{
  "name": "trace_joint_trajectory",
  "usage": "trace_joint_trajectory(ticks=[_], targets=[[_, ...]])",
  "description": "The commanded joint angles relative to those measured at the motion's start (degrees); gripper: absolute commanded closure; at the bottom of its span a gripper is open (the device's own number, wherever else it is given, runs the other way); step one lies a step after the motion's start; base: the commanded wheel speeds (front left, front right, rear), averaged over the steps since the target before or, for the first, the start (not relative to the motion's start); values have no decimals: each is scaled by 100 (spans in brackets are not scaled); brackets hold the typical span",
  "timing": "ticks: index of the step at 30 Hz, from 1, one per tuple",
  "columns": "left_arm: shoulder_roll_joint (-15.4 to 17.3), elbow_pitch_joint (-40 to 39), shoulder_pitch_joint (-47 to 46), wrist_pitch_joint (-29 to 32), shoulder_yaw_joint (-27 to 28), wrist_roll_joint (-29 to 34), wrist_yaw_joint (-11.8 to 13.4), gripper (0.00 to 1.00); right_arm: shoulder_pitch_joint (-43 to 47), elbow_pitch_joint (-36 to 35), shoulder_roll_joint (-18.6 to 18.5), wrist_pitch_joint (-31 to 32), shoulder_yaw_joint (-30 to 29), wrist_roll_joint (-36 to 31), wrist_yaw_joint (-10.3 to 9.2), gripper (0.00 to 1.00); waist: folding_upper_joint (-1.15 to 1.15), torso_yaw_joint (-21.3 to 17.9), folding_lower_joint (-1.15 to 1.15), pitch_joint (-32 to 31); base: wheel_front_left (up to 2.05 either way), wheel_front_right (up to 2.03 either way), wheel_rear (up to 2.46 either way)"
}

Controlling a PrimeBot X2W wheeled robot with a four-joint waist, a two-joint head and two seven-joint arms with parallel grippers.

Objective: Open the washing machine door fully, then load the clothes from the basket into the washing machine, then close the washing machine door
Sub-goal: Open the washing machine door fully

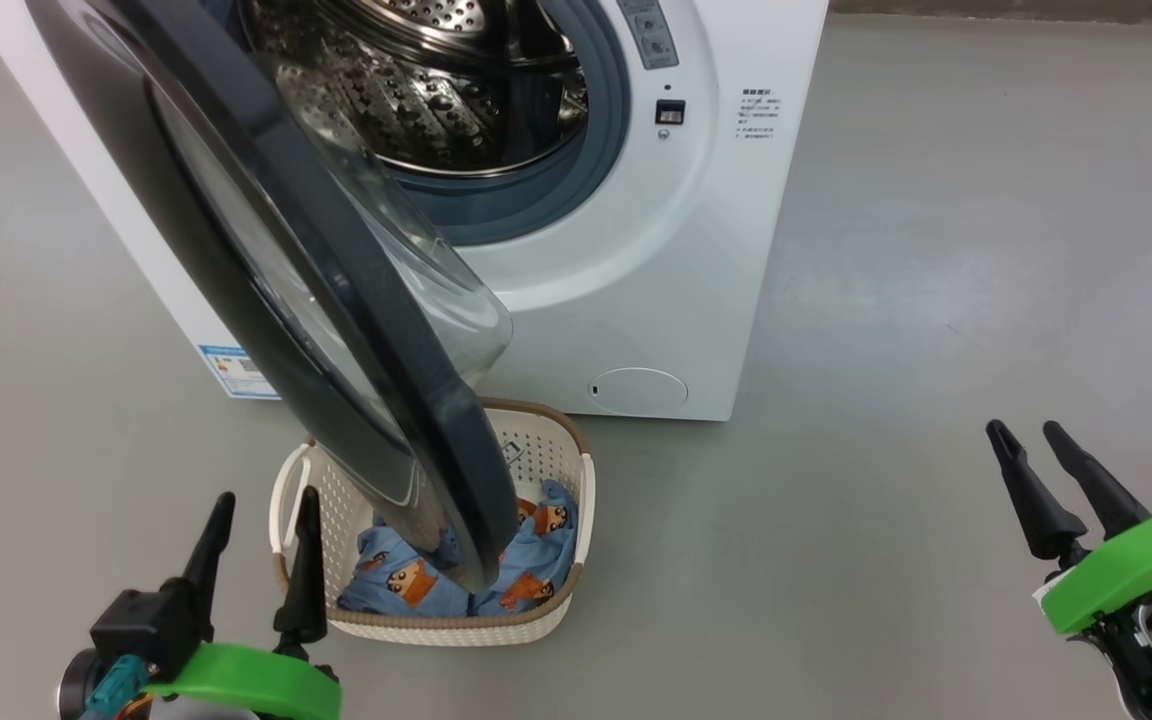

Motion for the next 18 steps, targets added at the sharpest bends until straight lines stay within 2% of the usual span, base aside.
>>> trace_joint_trajectory(ticks=[1,11,18], targets=[[128,-196,-10,-37,193,39,29,0,185,-79,-47,-74,-104,-230,26,0,0,0,0,0,0,0,0],[118,-189,-19,-37,191,28,26,0,898,-403,565,-76,-1525,-2182,26,0,0,19,0,-3,0,0,0],[114,-185,-31,-37,189,27,24,0,1252,-628,856,-76,-1999,-2973,26,0,0,31,0,21,0,0,0]])
